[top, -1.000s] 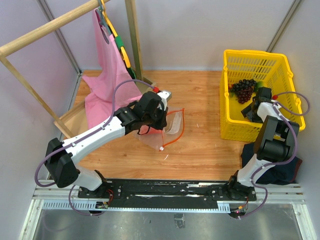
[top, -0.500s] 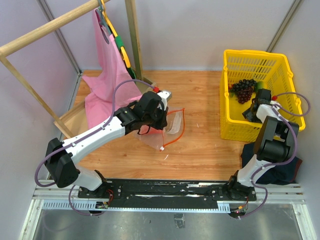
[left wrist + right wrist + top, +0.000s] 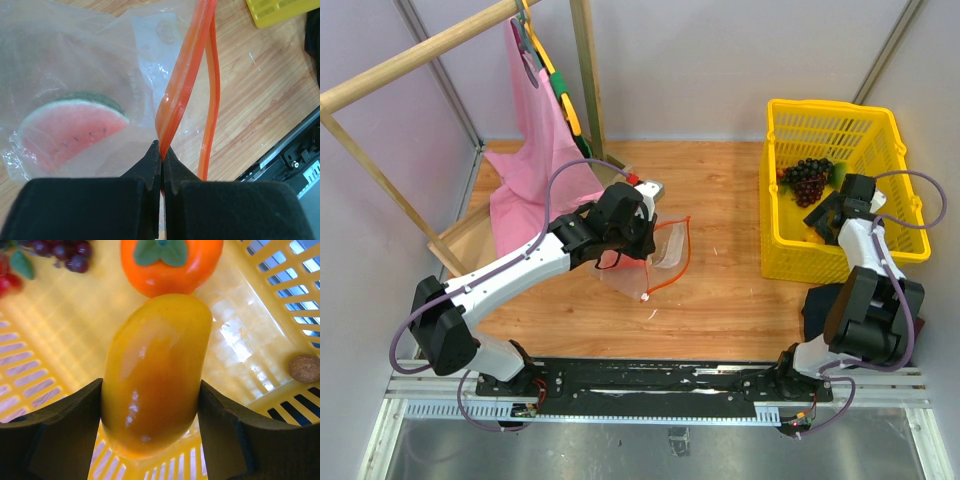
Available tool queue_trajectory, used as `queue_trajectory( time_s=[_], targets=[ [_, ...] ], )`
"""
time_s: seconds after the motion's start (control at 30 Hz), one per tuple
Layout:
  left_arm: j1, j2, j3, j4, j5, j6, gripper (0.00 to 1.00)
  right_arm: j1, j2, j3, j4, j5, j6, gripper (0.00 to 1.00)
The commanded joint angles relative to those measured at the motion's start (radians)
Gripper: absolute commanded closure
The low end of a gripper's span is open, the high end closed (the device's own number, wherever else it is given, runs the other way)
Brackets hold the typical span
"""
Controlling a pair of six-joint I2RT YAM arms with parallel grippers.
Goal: Place the food in the zip-top bag and seal the zipper
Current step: Pick up the fake fruit from the bin, then place the fake fruit in the zipper food storage bag.
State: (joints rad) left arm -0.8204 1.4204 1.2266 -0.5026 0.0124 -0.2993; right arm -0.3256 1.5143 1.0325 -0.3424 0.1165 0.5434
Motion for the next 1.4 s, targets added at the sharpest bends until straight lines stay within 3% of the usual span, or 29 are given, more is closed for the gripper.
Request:
queue_trajectory(
  time_s=[0.0,0.6,0.87,1.13,1.37],
  targets=[
    [0.006,-0.017,0.002,0.023,0.016,0.005,1.0,0.0,-0.105,0.007,-0.023,-0.079,-0.07,0.79],
    [0.005,-0.008,0.02,0.017,-0.007,0.007,1.0,0.052,-0.449,0.135,-0.053,-0.381,-0.145,0.84],
    [0.006,-0.015,0.019,0.018,-0.015,-0.002,1.0,0.189,-0.522,0.181,-0.054,-0.461,-0.19,0.84],
    [0.005,-0.014,0.022,0.022,-0.018,-0.016,1.0,0.331,-0.54,0.182,-0.067,-0.65,-0.229,0.84],
    [0.006,-0.025,0.015,0.027,-0.033,-0.027,1.0,0.536,-0.536,0.159,-0.119,-0.677,-0.304,0.84]
  ],
)
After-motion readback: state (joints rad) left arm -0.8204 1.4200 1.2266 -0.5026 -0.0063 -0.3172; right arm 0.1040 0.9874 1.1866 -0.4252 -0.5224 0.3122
